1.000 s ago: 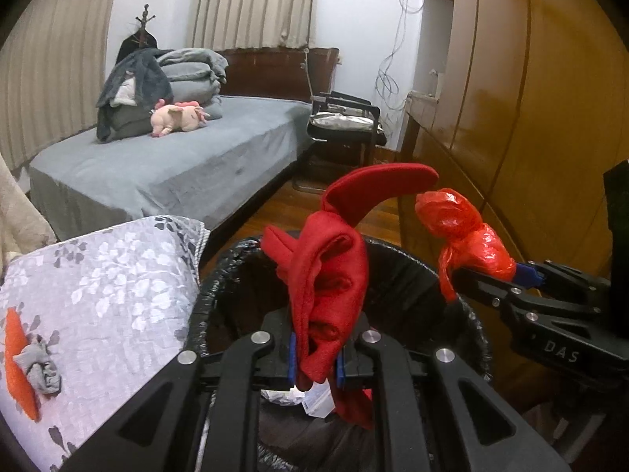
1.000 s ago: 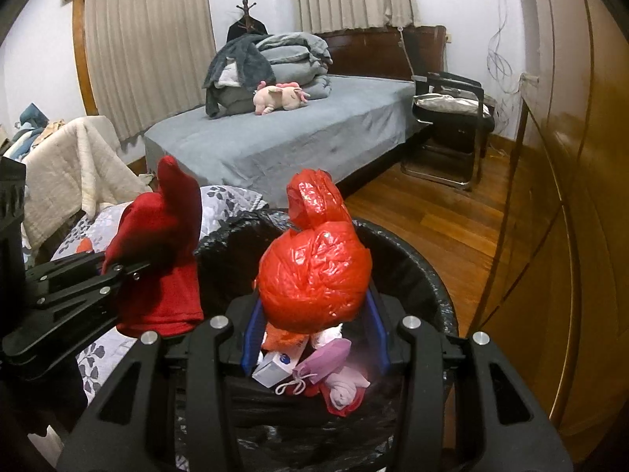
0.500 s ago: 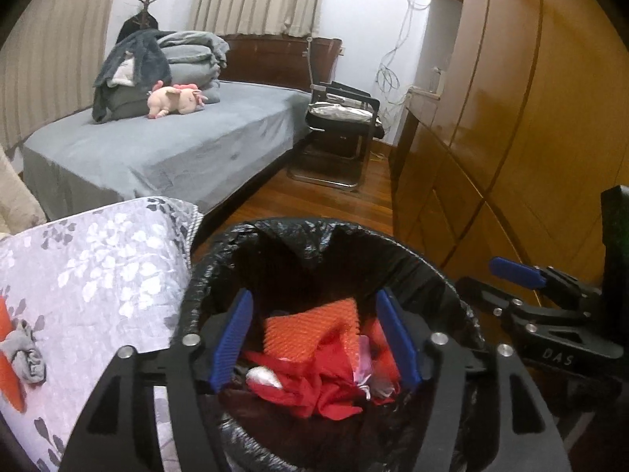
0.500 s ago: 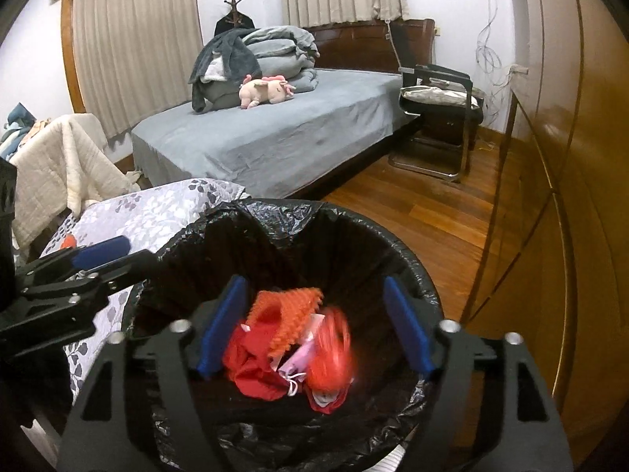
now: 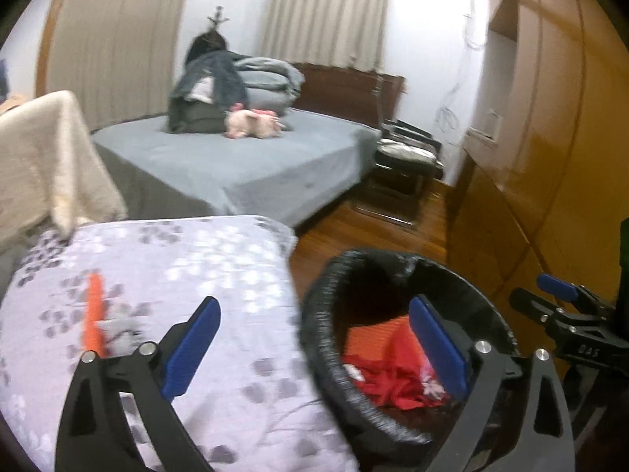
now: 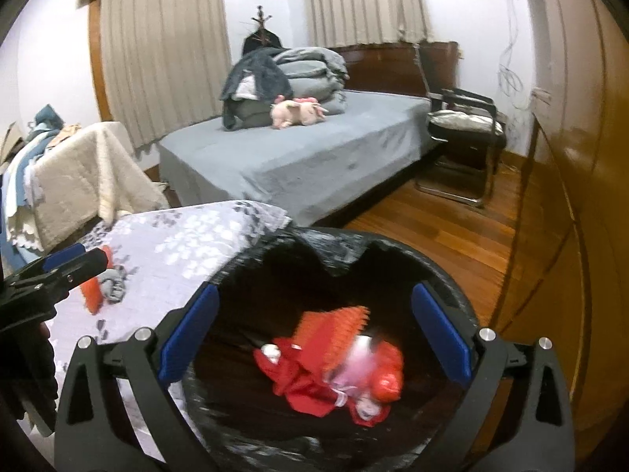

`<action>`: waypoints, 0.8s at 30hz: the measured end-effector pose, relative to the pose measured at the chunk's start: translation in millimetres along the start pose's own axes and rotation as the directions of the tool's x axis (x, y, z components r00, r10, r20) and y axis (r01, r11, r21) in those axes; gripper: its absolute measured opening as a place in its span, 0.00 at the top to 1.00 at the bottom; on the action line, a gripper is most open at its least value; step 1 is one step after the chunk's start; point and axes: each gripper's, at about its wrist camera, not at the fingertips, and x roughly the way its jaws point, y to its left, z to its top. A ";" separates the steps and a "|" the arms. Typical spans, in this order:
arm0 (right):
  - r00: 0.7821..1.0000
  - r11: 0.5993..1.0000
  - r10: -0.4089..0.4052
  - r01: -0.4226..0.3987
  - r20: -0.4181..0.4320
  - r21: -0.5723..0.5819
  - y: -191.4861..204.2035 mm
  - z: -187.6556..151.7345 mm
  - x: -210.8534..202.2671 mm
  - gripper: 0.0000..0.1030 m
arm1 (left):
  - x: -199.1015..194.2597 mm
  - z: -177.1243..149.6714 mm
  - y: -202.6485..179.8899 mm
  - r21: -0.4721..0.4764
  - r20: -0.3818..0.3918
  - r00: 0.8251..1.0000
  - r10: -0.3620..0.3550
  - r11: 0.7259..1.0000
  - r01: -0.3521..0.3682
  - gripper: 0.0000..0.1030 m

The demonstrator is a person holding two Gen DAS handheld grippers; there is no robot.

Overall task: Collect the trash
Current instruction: 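Move both tools back over the orange scrubber and grey sock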

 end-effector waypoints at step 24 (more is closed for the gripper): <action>0.974 0.962 0.224 -0.228 -0.043 -0.148 162.4 19.2 80.0 0.06 | -61.1 -32.3 150.9 -0.119 0.015 0.931 0.365 0.925 -0.361 0.08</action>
